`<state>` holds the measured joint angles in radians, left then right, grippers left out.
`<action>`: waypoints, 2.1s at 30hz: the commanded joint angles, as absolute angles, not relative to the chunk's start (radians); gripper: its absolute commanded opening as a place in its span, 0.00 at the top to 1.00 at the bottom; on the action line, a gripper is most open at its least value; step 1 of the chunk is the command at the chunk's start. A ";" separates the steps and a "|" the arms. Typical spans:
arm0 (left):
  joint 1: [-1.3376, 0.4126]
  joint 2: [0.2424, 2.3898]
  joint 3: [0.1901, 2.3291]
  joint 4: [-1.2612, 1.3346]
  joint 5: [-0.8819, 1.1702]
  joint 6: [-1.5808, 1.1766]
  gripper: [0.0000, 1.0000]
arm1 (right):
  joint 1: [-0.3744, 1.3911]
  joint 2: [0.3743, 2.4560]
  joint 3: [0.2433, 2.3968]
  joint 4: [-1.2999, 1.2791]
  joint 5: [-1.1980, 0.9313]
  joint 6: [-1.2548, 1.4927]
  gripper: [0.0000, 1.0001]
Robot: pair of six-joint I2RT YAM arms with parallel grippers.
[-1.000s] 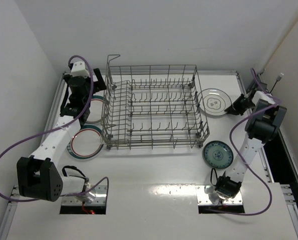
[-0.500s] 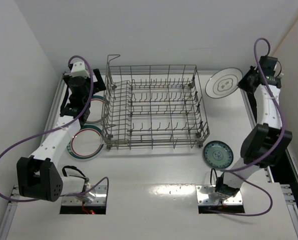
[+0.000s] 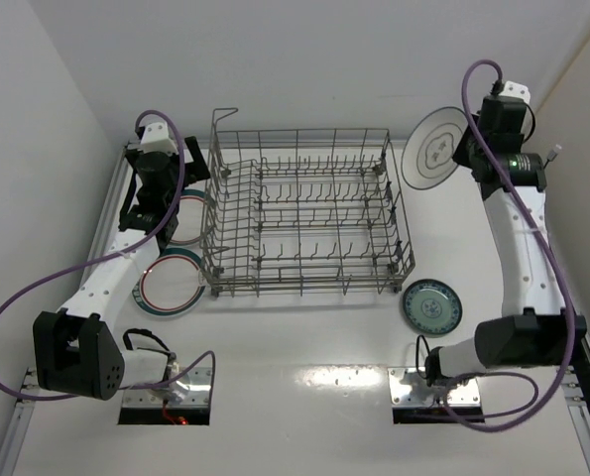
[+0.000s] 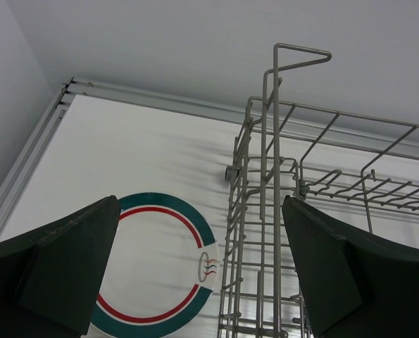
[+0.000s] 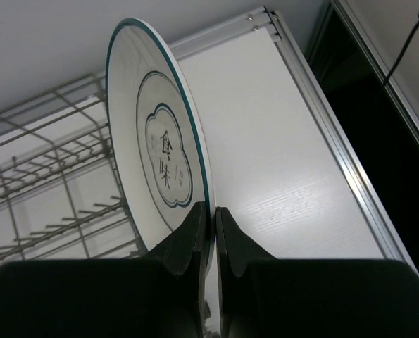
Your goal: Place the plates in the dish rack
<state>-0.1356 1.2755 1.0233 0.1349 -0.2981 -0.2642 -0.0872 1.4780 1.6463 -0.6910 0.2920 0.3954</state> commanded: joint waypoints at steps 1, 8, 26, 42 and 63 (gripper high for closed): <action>-0.126 1.272 1.048 0.158 -0.281 -0.272 0.00 | -0.031 1.358 1.655 -0.646 0.373 0.356 1.00; -0.126 1.272 1.048 0.158 -0.281 -0.281 0.00 | 0.092 1.270 1.531 -0.646 0.397 0.324 1.00; -0.144 1.290 1.048 0.149 -0.285 -0.272 0.00 | 0.380 1.290 1.330 -0.630 0.716 0.276 1.00; -0.144 1.290 1.048 0.149 -0.295 -0.272 0.00 | 0.517 1.488 1.339 -0.686 0.815 0.360 1.00; -0.144 1.262 1.048 0.140 -0.322 -0.262 0.00 | 0.254 1.244 1.355 -0.890 0.548 0.428 0.41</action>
<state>-0.1387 1.2900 1.0233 0.1127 -0.3092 -0.2703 0.3492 1.3663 1.3891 -0.8677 0.5930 0.4053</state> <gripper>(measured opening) 1.000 0.558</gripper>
